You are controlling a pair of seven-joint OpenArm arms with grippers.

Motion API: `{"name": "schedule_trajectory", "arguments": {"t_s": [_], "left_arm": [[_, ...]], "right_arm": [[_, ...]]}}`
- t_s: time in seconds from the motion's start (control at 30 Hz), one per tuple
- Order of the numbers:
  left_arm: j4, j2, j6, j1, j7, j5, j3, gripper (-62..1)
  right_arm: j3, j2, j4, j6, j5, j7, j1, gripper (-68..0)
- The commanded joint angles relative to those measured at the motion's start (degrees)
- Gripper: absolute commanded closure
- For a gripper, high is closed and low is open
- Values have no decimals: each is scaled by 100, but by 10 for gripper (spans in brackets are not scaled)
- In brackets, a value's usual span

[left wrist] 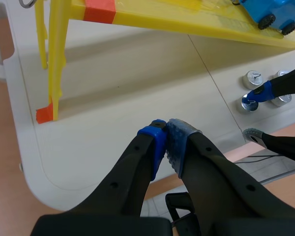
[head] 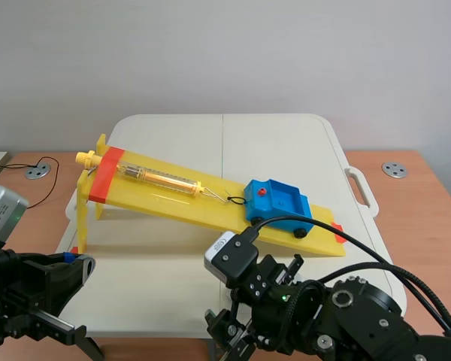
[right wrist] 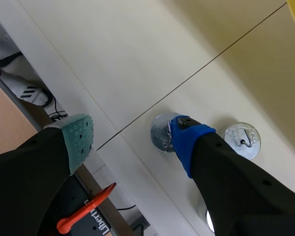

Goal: Place the four metal weights on the blue cart on the ramp.

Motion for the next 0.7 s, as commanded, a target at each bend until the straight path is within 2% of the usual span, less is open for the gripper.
{"name": "schedule_trajectory", "arguments": {"t_s": [0.0,0.2,0.3,0.43,0.67], "left_arm": [[393,33,-146,-109,-590,-420,-57,-25],[393,33,-146,-109,-590,-420,-57,-25],[393,33,-146,-109,-590,-420,-57,-25],[393,33,-146,-109,-590,-420,-57,-25],[393,31,-146,-109,-590,-420,-57,-25]], "right_arm": [[-68,-107,188,-258,98,741,463,-307],[-68,-107,52,-413,98,741,463,-197],[-68,-105,-46,-557,98,715,476,-123],[-68,-105,-149,-553,98,717,494,-4],[-52,-76,-107,-509,114,817,492,-6]]}}
